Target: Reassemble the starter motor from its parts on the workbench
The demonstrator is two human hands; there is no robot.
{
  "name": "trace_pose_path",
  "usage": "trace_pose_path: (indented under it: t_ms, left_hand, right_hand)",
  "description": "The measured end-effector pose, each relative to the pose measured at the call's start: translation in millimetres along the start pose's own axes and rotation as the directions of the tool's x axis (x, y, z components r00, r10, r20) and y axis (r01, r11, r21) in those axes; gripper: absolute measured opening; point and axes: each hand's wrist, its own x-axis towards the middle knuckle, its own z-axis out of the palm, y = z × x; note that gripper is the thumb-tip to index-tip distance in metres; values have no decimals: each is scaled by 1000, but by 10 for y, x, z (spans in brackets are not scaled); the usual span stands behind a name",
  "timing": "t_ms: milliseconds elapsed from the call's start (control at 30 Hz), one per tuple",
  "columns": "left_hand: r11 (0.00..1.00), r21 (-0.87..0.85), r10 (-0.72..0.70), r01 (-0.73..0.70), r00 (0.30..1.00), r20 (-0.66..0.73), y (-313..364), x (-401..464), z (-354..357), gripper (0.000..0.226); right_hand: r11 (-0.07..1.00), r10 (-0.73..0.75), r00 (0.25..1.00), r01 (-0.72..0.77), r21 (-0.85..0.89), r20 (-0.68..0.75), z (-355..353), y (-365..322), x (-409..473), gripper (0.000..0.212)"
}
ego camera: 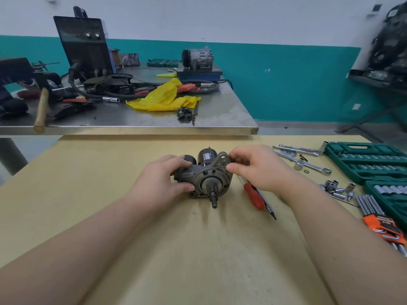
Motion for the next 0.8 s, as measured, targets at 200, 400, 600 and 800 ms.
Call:
trace_pose_path:
  t_ms: [200, 400, 600, 800]
  left_hand:
    - [999, -28, 28, -29, 999, -40, -53, -53, 102, 57]
    - [997, -64, 28, -33, 997, -73, -47, -128, 150, 55]
    - [999, 46, 8, -6, 1000, -30, 1, -105, 80, 50]
    - [990, 131, -68, 59, 995, 66, 150, -112, -107, 57]
  right_hand:
    - [1000, 10, 1000, -10, 21, -16, 22, 31, -3, 5]
    - [1000, 23, 1000, -22, 17, -10, 47, 13, -19, 2]
    - [995, 64, 998, -64, 75, -5, 114, 22, -42, 12]
    - [979, 138, 987, -124, 163, -80, 241, -35, -112, 14]
